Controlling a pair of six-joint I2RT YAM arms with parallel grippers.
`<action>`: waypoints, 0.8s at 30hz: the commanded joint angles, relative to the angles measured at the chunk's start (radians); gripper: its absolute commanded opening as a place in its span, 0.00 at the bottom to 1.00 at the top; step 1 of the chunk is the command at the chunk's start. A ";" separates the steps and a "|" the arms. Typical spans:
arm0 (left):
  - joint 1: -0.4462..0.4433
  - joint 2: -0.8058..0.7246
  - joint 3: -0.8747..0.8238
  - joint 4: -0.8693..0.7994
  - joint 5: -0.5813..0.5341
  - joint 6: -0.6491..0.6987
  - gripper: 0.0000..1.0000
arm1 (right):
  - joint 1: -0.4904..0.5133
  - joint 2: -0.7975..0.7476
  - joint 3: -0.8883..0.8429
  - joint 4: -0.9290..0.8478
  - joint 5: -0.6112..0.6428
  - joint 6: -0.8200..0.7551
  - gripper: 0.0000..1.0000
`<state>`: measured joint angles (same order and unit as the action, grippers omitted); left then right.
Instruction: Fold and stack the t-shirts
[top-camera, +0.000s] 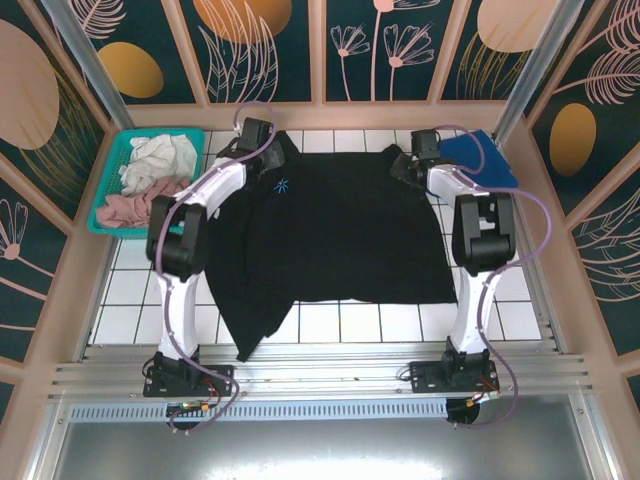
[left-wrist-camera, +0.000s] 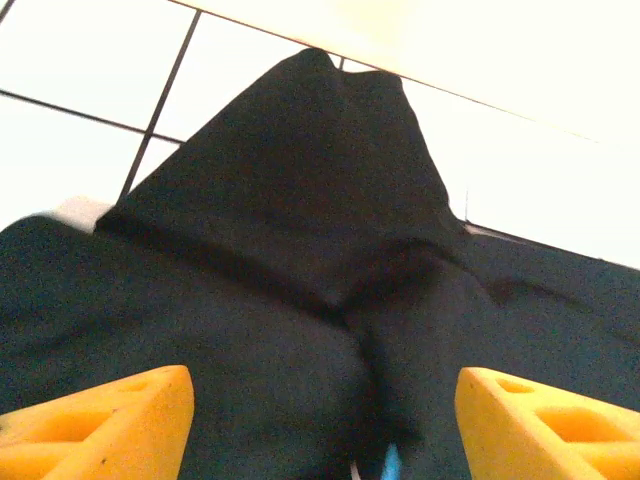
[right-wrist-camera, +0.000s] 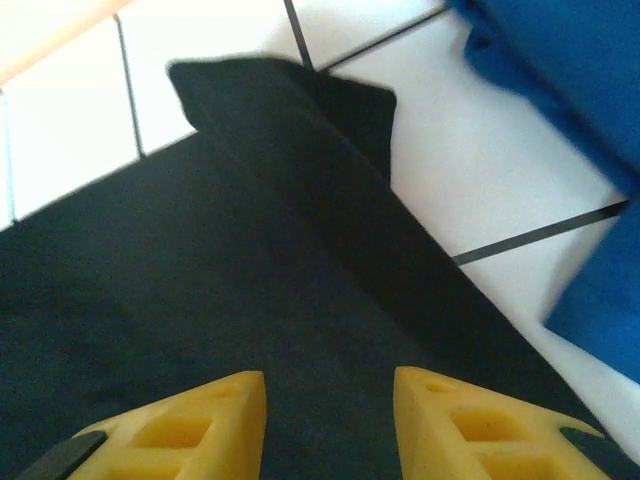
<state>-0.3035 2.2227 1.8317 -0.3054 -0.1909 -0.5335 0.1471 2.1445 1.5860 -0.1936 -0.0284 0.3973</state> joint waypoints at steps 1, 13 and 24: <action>0.036 0.142 0.134 -0.114 0.010 0.048 0.70 | 0.013 0.110 0.120 -0.032 -0.028 -0.026 0.38; 0.163 0.268 0.160 -0.140 -0.004 -0.037 0.66 | -0.099 0.139 0.018 0.011 -0.047 0.038 0.37; 0.174 0.088 0.074 -0.137 0.038 -0.028 0.68 | -0.071 -0.056 0.016 -0.092 -0.048 -0.008 0.51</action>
<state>-0.1444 2.4195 1.9465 -0.3889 -0.1425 -0.5575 0.0608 2.2181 1.6123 -0.2012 -0.1211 0.4091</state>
